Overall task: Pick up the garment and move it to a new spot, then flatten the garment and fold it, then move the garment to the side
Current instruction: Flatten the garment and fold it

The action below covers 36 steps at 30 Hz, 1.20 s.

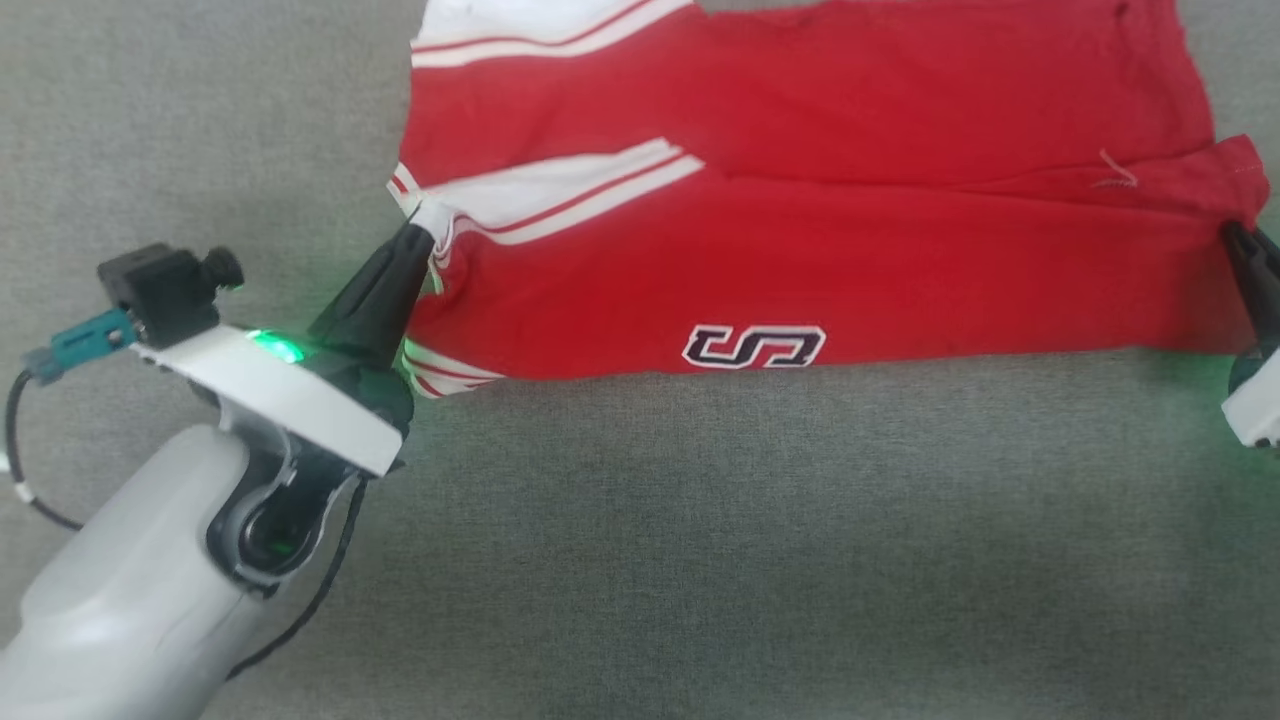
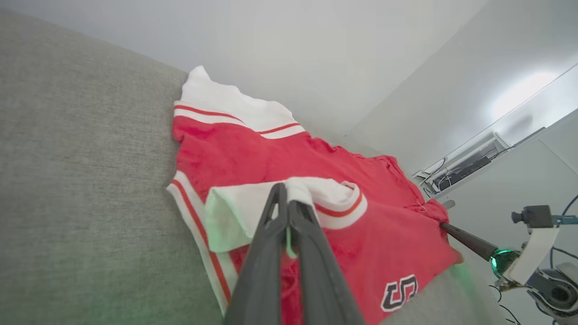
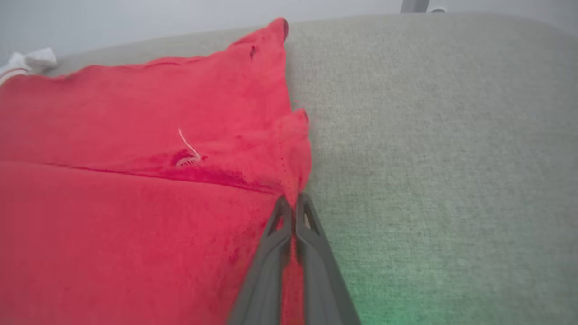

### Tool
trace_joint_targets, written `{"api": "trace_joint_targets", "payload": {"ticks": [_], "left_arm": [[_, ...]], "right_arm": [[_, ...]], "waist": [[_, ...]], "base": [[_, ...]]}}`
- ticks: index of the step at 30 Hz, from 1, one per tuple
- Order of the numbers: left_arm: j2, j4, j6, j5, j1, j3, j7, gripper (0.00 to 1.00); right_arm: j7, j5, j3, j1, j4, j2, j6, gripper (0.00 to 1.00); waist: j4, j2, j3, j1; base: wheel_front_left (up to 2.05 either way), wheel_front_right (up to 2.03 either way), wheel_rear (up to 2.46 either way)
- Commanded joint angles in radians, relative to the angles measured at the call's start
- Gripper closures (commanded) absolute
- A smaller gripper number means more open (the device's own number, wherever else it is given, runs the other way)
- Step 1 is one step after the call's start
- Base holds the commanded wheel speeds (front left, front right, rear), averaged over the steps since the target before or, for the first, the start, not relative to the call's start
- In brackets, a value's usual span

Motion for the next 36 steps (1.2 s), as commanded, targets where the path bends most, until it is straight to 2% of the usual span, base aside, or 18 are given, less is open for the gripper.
{"api": "trace_joint_targets", "payload": {"ticks": [1,8,9,10,11,12,13,14,19,24,26,29,33,36], "left_arm": [[0.000,0.022,0.001,0.010,-0.019,-0.009,-0.004,1.00],[-0.009,0.161,0.001,0.070,-0.076,-0.103,-0.003,1.00],[-0.007,0.176,0.001,0.079,-0.082,-0.114,-0.001,0.96],[-0.004,0.191,0.001,0.091,-0.086,-0.123,-0.001,0.62],[0.001,0.203,0.002,0.109,-0.091,-0.126,-0.001,0.27],[0.003,0.214,0.002,0.123,-0.096,-0.125,-0.001,0.00],[0.004,0.220,0.002,0.128,-0.098,-0.132,-0.001,0.00],[0.007,0.218,0.002,0.136,-0.101,-0.138,-0.001,0.00],[0.080,0.230,0.001,0.168,-0.120,-0.180,0.008,0.00],[0.171,0.221,0.001,0.186,-0.165,-0.246,0.139,0.00],[0.179,0.213,0.001,0.169,-0.174,-0.250,0.174,0.00],[0.195,0.172,0.003,0.113,-0.185,-0.269,0.314,0.00],[0.208,0.119,0.036,0.026,-0.194,-0.291,0.497,0.00],[0.207,0.103,0.062,-0.028,-0.193,-0.299,0.592,0.00]], "right_arm": [[-0.011,-0.007,0.007,-0.017,0.013,-0.004,-0.002,1.00],[-0.061,-0.008,0.068,-0.050,0.081,-0.026,-0.002,1.00],[-0.070,-0.009,0.077,-0.052,0.087,-0.028,-0.002,1.00],[-0.078,-0.008,0.086,-0.052,0.091,-0.031,-0.002,1.00],[-0.086,-0.006,0.092,-0.055,0.094,-0.033,-0.002,0.88],[-0.097,-0.005,0.096,-0.057,0.098,-0.034,-0.002,0.64],[-0.107,-0.007,0.098,-0.055,0.099,-0.035,-0.002,0.16],[-0.116,-0.008,0.099,-0.050,0.099,-0.035,-0.002,0.00],[-0.137,-0.006,0.094,-0.008,0.085,-0.024,-0.002,0.00],[-0.141,-0.006,0.073,0.039,0.057,-0.015,-0.002,0.00],[-0.137,-0.009,0.068,0.047,0.051,-0.011,-0.002,0.00],[-0.126,-0.013,0.055,0.068,0.033,-0.005,-0.002,0.00],[-0.123,-0.016,0.053,0.075,0.013,0.014,-0.002,0.00],[-0.115,-0.018,0.055,0.076,-0.001,0.025,-0.002,0.00]], "waist": [[0.002,-0.0001,0.021,-0.0001],[0.006,-0.0001,0.039,-0.0001],[0.005,-0.0001,0.035,-0.0001],[0.004,-0.0001,0.030,-0.0001],[0.002,-0.0001,0.023,-0.0001],[0.001,-0.0001,0.014,-0.0001],[0.000,-0.0001,0.003,-0.0001],[0.000,-0.0001,-0.010,-0.0001],[-0.002,-0.0001,-0.089,-0.0001],[-0.008,-0.0001,-0.155,-0.0001],[-0.010,-0.0001,-0.162,-0.0001],[-0.016,-0.0001,-0.174,-0.0001],[-0.034,-0.0001,-0.165,-0.0001],[-0.054,-0.0001,-0.146,-0.0001]], "base": [[0.00,0.00,0.00],[0.00,0.00,0.00],[0.00,0.00,0.00],[0.00,0.00,0.00],[0.00,0.00,0.00],[0.00,0.00,0.00],[0.00,0.00,0.00],[0.00,0.00,0.00],[0.00,0.00,0.00],[0.00,0.00,0.00],[0.00,0.00,0.00],[0.00,0.00,0.00],[0.00,0.00,0.00],[0.00,0.00,0.00]]}}
